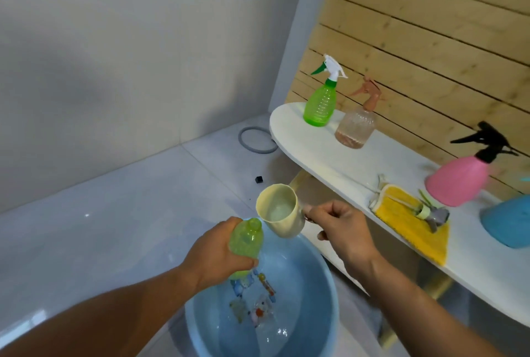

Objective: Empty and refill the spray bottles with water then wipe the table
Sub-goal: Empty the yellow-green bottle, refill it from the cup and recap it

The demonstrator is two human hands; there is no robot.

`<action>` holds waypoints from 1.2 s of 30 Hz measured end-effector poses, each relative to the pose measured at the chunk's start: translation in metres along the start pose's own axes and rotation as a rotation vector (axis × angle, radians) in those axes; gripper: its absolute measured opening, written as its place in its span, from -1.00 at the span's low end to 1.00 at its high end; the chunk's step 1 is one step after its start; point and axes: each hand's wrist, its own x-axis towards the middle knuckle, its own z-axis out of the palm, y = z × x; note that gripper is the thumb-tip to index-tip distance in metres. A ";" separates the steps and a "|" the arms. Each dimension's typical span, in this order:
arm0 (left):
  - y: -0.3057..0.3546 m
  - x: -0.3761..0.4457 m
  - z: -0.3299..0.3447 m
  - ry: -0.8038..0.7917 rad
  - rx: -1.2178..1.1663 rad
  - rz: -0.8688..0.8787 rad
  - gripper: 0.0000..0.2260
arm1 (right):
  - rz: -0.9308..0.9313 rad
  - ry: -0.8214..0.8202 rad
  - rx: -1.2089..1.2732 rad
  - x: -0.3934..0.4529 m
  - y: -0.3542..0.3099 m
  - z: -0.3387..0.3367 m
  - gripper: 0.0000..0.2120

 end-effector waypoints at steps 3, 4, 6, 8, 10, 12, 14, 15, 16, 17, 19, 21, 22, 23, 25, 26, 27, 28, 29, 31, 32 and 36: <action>0.012 0.001 -0.003 -0.002 0.028 0.013 -0.39 | -0.094 0.016 -0.014 -0.009 -0.022 -0.006 -0.76; 0.014 0.001 -0.004 -0.002 0.033 0.019 -0.40 | -0.122 0.015 -0.016 -0.011 -0.028 -0.008 -0.77; 0.018 0.001 -0.006 -0.005 0.039 0.024 -0.40 | -0.174 0.008 -0.034 -0.014 -0.038 -0.012 -0.76; 0.021 0.001 -0.008 -0.009 0.036 0.022 -0.39 | -0.225 0.009 -0.085 -0.017 -0.047 -0.014 -0.75; 0.024 0.000 -0.009 -0.007 0.032 0.019 -0.39 | -0.264 0.017 -0.147 -0.021 -0.053 -0.016 -0.76; 0.026 -0.001 -0.011 -0.001 0.036 0.019 -0.38 | -0.293 0.032 -0.204 -0.023 -0.058 -0.018 -0.76; 0.027 -0.001 -0.012 -0.002 0.038 0.021 -0.38 | -0.315 0.049 -0.257 -0.026 -0.062 -0.019 -0.77; 0.028 -0.001 -0.012 -0.004 0.038 0.020 -0.38 | -0.325 0.057 -0.277 -0.027 -0.064 -0.019 -0.77; 0.029 -0.001 -0.013 -0.005 0.039 0.021 -0.38 | -0.335 0.063 -0.293 -0.029 -0.066 -0.020 -0.78; 0.029 -0.001 -0.013 -0.006 0.041 0.021 -0.38 | -0.345 0.065 -0.308 -0.030 -0.068 -0.021 -0.78; 0.032 -0.001 -0.013 -0.006 0.043 0.024 -0.38 | -0.370 0.072 -0.345 -0.032 -0.072 -0.021 -0.79; 0.033 0.000 -0.012 -0.008 0.041 0.027 -0.38 | -0.396 0.084 -0.377 -0.034 -0.075 -0.023 -0.79; 0.033 0.000 -0.012 -0.009 0.040 0.028 -0.37 | -0.405 0.087 -0.389 -0.034 -0.076 -0.023 -0.79; 0.034 0.000 -0.012 -0.010 0.039 0.029 -0.37 | -0.412 0.087 -0.398 -0.035 -0.077 -0.024 -0.79; 0.034 0.000 -0.011 -0.014 0.042 0.032 -0.36 | -0.424 0.082 -0.410 -0.036 -0.079 -0.025 -0.80; 0.034 0.000 -0.010 -0.016 0.046 0.033 -0.36 | -0.433 0.082 -0.420 -0.037 -0.080 -0.026 -0.80; 0.035 0.000 -0.009 -0.016 0.051 0.033 -0.35 | -0.444 0.085 -0.433 -0.038 -0.081 -0.027 -0.80; 0.035 0.000 -0.008 -0.017 0.056 0.033 -0.34 | -0.453 0.091 -0.445 -0.038 -0.081 -0.028 -0.81; 0.036 0.000 -0.008 -0.017 0.059 0.033 -0.34 | -0.462 0.096 -0.454 -0.039 -0.082 -0.028 -0.81; 0.036 0.001 -0.006 -0.019 0.063 0.034 -0.34 | -0.473 0.096 -0.468 -0.040 -0.083 -0.030 -0.82; 0.037 0.001 -0.005 -0.018 0.064 0.035 -0.34 | -0.481 0.096 -0.479 -0.041 -0.083 -0.030 -0.82; 0.039 0.001 -0.004 -0.021 0.061 0.042 -0.33 | -0.504 0.106 -0.506 -0.042 -0.084 -0.033 -0.82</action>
